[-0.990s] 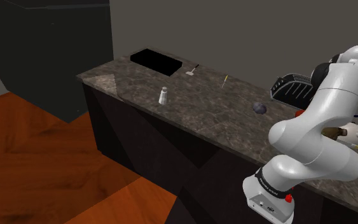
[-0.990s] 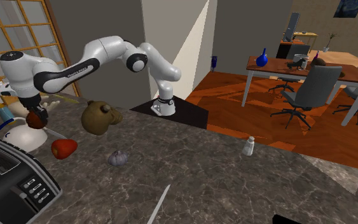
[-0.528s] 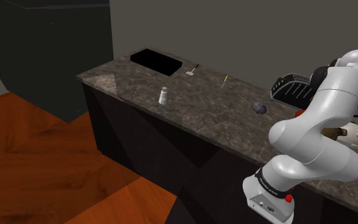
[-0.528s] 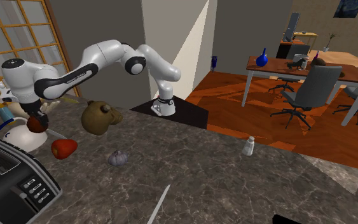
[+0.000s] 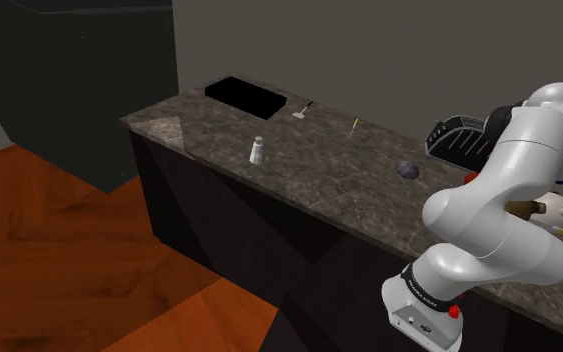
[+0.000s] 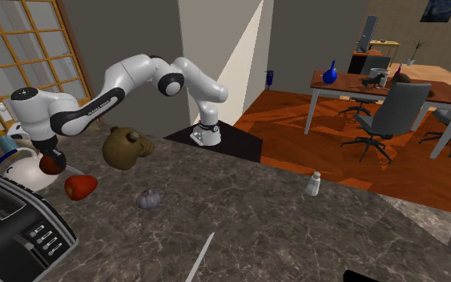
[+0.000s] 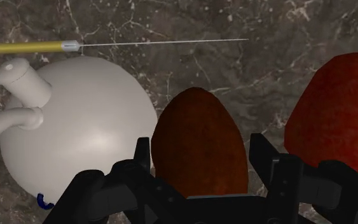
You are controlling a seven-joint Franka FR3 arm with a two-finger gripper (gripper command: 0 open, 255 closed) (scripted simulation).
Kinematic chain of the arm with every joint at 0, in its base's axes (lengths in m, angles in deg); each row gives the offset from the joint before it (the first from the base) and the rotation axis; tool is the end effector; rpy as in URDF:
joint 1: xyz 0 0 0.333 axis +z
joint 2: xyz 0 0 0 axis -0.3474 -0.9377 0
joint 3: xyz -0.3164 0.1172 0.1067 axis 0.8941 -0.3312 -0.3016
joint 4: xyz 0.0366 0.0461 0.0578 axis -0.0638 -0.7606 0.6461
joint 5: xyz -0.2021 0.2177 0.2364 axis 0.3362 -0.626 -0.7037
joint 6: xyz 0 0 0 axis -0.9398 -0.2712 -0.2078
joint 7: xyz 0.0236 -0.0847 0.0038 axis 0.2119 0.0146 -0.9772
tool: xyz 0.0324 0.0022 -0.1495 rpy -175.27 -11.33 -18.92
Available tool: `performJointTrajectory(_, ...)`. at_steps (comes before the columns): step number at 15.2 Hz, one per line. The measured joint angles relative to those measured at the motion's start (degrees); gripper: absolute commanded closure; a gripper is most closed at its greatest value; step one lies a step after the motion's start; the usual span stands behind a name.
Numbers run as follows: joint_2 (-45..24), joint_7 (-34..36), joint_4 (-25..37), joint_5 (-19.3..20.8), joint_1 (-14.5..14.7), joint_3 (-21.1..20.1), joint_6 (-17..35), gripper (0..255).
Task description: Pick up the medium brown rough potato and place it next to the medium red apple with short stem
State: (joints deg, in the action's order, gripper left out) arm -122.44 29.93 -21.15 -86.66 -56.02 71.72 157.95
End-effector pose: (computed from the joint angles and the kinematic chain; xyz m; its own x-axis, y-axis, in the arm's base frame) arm -0.0819 -0.7852 0.3156 0.3194 -0.9465 -0.0467 -0.8933 -0.3172 0.3184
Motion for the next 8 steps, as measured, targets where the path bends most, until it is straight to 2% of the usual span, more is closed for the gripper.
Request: performJointTrajectory(8, -2.74, 0.79, -1.35, -0.52, -0.13, -0.62, 3.86, 255)
